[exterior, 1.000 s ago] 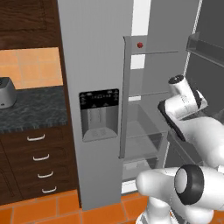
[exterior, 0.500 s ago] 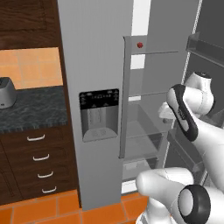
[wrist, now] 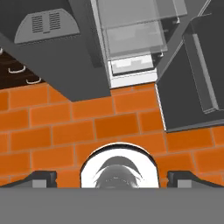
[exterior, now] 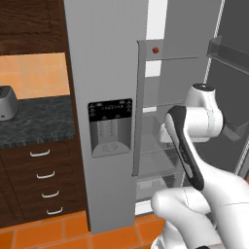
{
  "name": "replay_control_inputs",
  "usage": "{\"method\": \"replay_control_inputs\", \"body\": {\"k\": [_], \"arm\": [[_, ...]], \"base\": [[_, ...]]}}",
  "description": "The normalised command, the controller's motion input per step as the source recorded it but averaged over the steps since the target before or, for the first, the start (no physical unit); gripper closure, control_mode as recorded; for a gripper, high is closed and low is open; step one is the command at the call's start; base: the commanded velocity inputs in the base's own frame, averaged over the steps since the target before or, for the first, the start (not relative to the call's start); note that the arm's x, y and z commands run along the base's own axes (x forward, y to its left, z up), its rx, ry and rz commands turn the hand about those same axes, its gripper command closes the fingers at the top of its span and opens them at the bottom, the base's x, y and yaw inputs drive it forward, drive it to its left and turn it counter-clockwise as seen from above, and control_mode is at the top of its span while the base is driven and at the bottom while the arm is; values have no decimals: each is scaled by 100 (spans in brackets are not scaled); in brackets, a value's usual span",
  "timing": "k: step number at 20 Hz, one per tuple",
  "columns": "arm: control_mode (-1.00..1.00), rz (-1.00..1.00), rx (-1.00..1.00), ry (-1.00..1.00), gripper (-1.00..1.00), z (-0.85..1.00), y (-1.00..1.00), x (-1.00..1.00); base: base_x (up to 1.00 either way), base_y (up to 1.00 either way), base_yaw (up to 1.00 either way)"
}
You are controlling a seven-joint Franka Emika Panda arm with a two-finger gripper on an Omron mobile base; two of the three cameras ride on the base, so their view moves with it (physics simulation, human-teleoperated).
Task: Take the strawberry from the fridge and place it on top of the pancake, located on the dining counter.
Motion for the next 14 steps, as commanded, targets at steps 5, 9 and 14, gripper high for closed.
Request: {"method": "replay_control_inputs", "body": {"k": [5,9,14], "arm": [[-100,-1,-4,-9,-100,0,5,-80],[-100,0,0,-16,-100,22,19,-41],[-100,0,-4,4,-100,8,3,0]], "base": [[0,0,0],[0,0,0],[0,0,0]]}}
